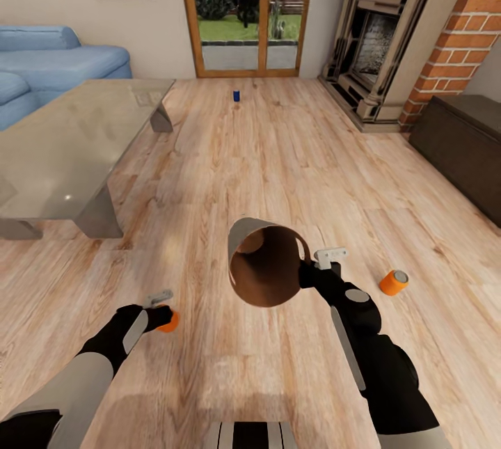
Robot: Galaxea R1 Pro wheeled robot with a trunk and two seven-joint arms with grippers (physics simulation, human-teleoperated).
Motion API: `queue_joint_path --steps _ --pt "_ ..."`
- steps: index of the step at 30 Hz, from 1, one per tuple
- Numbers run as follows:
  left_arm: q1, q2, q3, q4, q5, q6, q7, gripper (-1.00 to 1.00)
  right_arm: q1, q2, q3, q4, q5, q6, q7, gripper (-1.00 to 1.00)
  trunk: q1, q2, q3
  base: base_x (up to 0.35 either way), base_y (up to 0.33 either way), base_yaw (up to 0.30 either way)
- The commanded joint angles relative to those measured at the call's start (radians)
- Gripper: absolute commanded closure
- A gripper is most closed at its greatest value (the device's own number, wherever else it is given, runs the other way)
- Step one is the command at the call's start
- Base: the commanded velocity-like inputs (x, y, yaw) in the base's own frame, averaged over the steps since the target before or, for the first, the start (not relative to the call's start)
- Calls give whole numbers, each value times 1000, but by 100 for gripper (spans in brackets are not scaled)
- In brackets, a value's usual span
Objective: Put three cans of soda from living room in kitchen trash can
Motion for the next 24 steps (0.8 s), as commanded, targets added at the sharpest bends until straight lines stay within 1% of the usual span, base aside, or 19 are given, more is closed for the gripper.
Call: queue_joint_path --steps 1,6,7,9,11,13,24 --pt "0 0 0 0 -2 0 -12 100 0 -2 0 -2 -5 24 5 100 -4 7 3 0 0 0" --pt "0 3 1 -1 -1 1 -59 100 0 -5 -1 -7 -4 60 5 100 -23 42 19 0 0 0" --pt "-6 -3 -4 5 -3 -4 -53 100 6 -6 5 38 2 65 8 100 -23 42 19 0 0 0" --pt "-7 -4 -4 16 -3 -6 -42 100 11 -6 15 60 16 67 10 100 -23 42 19 0 0 0" --pt "-7 -4 -4 20 -3 -6 -37 100 11 -6 25 92 20 67 10 100 -23 42 19 0 0 0" --pt "-7 -4 -4 20 -3 -6 -37 100 11 -6 25 107 22 67 10 100 -23 42 19 0 0 0" --pt "-7 -4 -4 20 -3 -6 -37 100 11 -6 25 92 82 67 10 100 -23 42 19 0 0 0"
